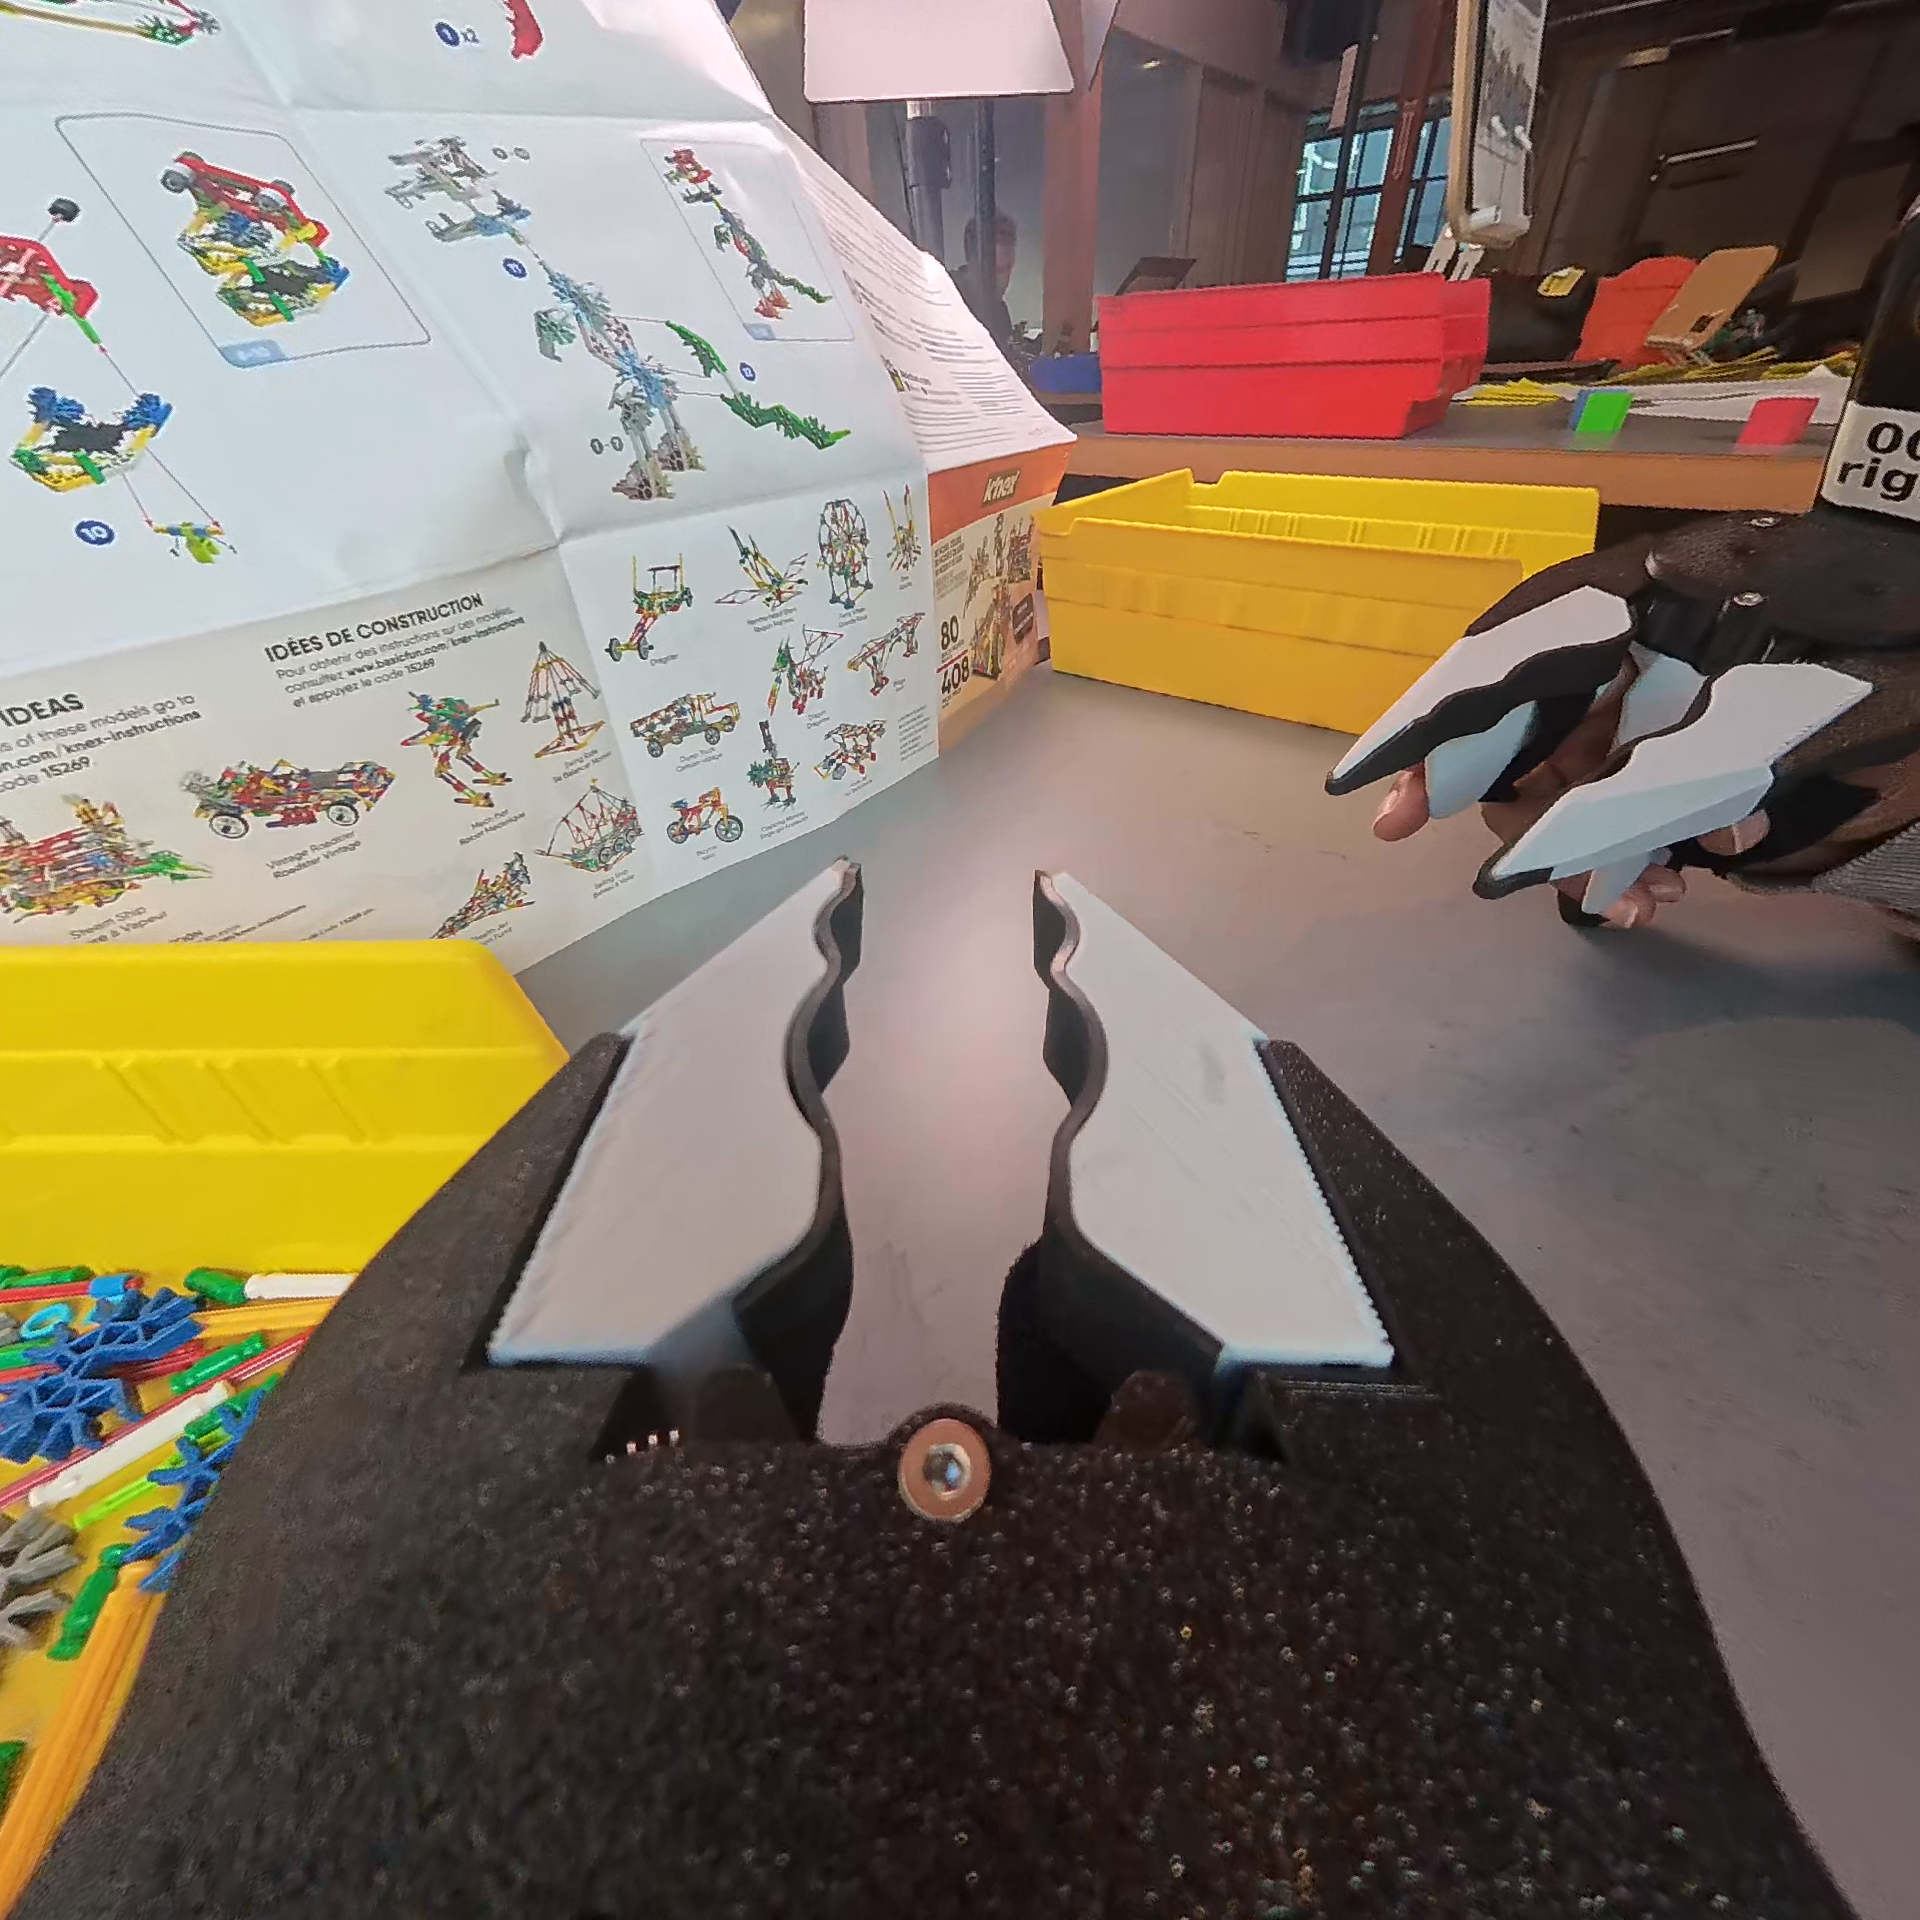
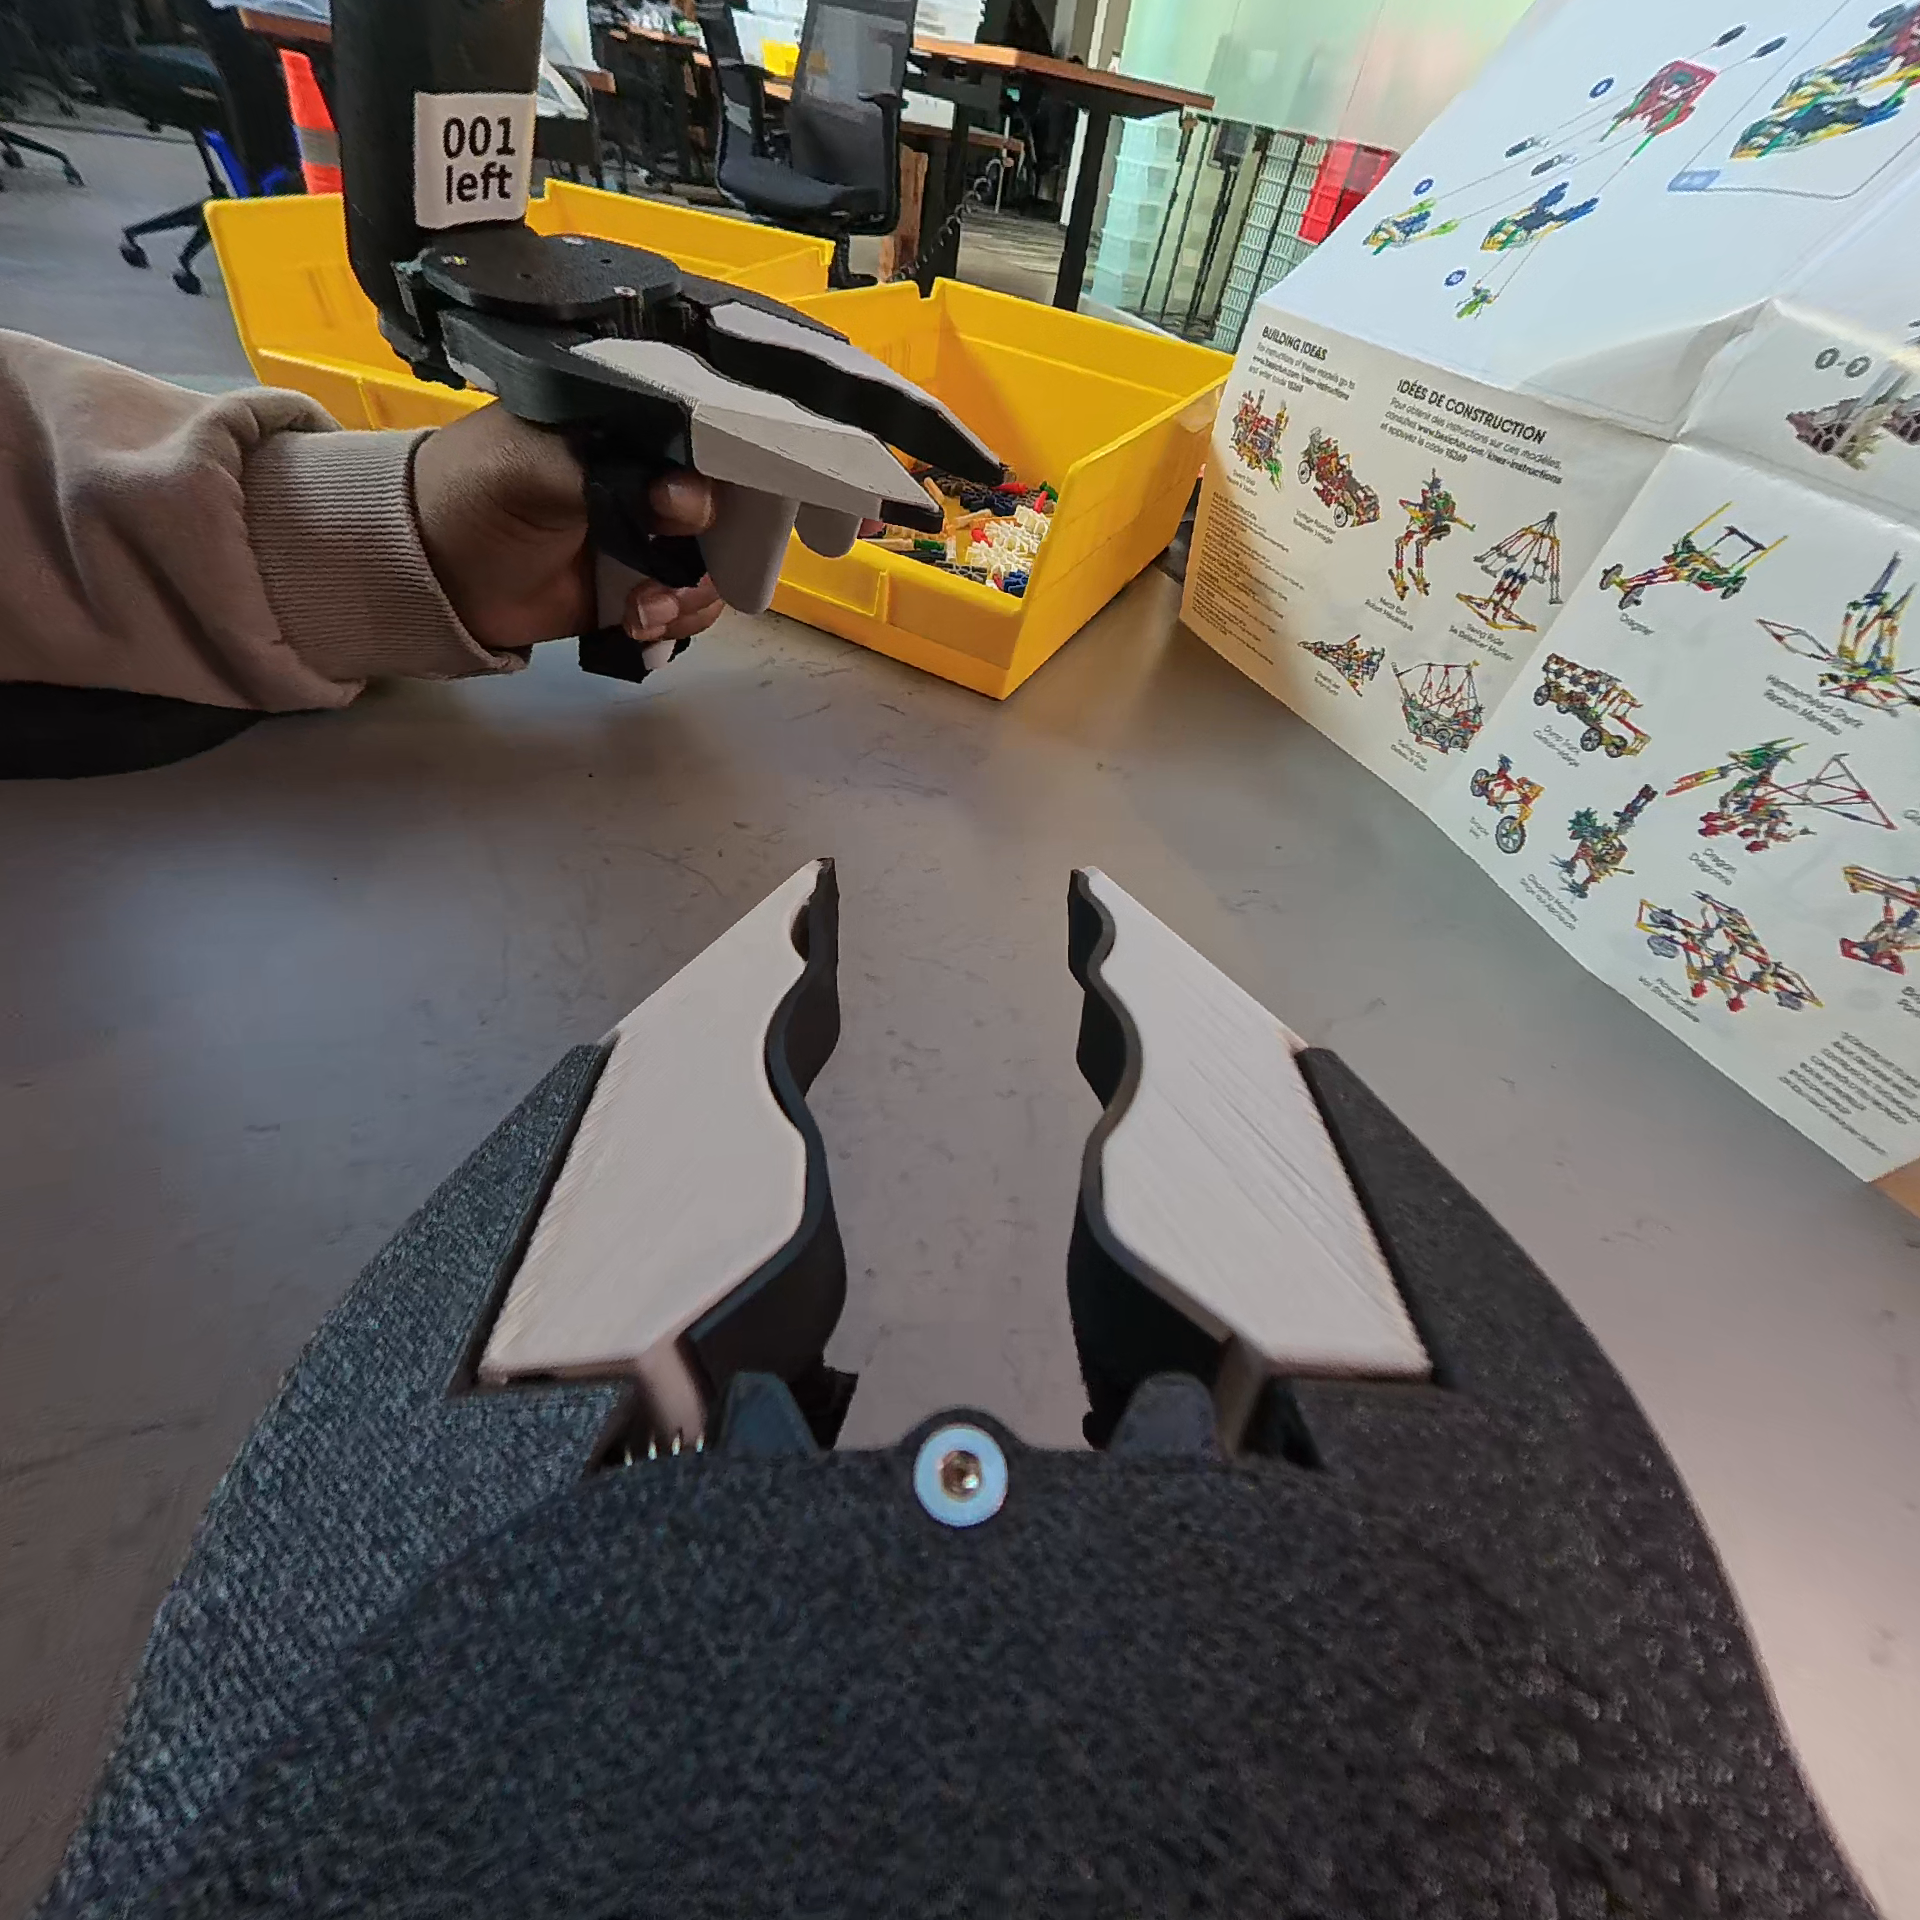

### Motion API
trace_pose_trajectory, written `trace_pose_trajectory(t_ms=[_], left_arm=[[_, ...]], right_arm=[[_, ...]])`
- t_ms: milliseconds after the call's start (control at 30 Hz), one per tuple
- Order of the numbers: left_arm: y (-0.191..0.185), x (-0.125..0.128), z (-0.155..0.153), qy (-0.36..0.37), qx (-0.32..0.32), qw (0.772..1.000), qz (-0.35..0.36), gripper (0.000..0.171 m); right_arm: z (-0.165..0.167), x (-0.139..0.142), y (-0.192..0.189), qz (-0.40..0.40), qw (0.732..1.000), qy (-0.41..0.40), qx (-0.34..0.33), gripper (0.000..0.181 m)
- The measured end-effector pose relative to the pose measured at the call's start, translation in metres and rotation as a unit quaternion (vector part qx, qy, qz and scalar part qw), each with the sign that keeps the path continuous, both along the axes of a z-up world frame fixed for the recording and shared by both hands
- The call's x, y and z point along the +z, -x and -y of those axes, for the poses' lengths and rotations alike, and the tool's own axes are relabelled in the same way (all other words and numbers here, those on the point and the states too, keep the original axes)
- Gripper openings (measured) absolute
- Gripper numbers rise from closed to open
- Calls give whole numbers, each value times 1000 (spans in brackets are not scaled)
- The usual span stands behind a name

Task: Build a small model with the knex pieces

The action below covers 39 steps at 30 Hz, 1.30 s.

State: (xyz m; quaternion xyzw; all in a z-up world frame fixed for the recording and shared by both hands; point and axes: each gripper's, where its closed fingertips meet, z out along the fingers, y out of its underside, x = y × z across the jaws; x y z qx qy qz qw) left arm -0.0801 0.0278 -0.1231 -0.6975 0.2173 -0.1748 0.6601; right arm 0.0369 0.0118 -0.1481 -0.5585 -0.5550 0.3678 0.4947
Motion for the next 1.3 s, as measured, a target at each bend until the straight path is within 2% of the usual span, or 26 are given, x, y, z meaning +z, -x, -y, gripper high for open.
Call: trace_pose_trajectory(t_ms=[167, 267, 333, 400, 467, 500, 567, 633, 767, 900, 1033, 1233, 1300], left_arm=[[6, 2, -2, 3, 13, 1000, 6, 33], [19, 17, -2, -9, 38, 999, -5, 33], [45, 41, -5, -27, 82, 996, -28, 32], [87, 72, -8, -34, 141, 988, -49, 31], [130, 87, -16, 19, 173, 983, -60, 30], [149, 86, -22, 66, 176, 980, -67, 30], [178, 67, -34, 171, 156, 968, -92, 31], [206, 36, -49, 258, 145, 945, -144, 32], [261, -15, -78, 346, 188, 882, -257, 27], [285, -45, -106, 395, 204, 847, -292, 27], [298, -73, -123, 434, 206, 826, -295, 28], [295, -98, -136, 461, 185, 830, -254, 30], [297, -107, -133, 478, 181, 821, -254, 30]], right_arm=[[-5, 4, -3, -14, 1000, 12, -10, 40], [-7, 5, -4, -16, 1000, 16, -14, 40], [-9, 5, -4, -18, 999, 21, -17, 39], [-10, 6, -5, -22, 999, 24, -19, 39], [-10, 6, -5, -23, 999, 26, -20, 39], [-10, 6, -5, -22, 999, 26, -20, 39], [-9, 5, -4, -18, 999, 23, -18, 39], [-8, 4, -4, -13, 1000, 19, -17, 38], [-7, 2, -3, -6, 1000, 13, -16, 37], [-7, 3, -3, -11, 1000, 18, -16, 36], [-8, 3, -5, -13, 1000, 24, -15, 36], [-6, 1, -5, -3, 1000, 23, -8, 36], [-5, 0, -5, -1, 1000, 23, -5, 36]])
